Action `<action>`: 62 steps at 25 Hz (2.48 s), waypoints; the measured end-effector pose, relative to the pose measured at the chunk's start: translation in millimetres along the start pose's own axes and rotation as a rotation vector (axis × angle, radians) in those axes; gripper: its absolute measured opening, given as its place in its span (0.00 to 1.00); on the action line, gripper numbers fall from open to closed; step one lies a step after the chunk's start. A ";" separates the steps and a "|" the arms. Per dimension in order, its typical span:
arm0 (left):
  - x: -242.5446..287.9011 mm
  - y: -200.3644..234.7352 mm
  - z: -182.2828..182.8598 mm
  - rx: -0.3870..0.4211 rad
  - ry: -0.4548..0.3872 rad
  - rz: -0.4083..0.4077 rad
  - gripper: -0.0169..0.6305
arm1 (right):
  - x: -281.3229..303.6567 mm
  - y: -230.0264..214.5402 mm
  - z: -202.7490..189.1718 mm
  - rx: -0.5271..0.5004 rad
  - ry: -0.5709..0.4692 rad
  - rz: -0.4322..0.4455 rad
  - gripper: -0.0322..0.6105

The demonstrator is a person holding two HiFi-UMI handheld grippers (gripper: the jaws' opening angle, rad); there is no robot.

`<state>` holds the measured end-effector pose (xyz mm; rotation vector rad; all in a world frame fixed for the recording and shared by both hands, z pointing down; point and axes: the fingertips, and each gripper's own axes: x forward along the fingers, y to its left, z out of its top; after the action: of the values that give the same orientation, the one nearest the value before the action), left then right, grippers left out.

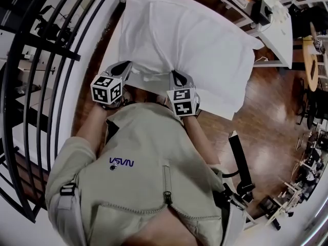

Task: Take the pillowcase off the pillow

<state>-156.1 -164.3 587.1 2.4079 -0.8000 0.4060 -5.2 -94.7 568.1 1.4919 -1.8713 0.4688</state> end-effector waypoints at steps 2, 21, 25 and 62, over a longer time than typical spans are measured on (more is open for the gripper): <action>1.2 -1.2 -0.4 0.034 0.005 0.019 0.05 | 0.0 2.9 3.4 0.002 -0.009 0.019 0.07; -7.8 32.6 105.6 0.037 -0.171 0.019 0.28 | -25.3 49.1 110.9 -0.111 -0.270 0.168 0.12; 13.8 15.5 108.0 0.060 -0.147 0.043 0.35 | -20.7 27.2 126.7 -0.140 -0.303 0.202 0.12; 20.0 -25.1 57.1 0.065 -0.003 -0.198 0.03 | 69.7 -57.9 146.8 -0.247 0.010 -0.041 0.06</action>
<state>-119.1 -190.9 540.0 2.5196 -0.5498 0.3543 0.3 -255.9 506.9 1.3568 -1.8138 0.2160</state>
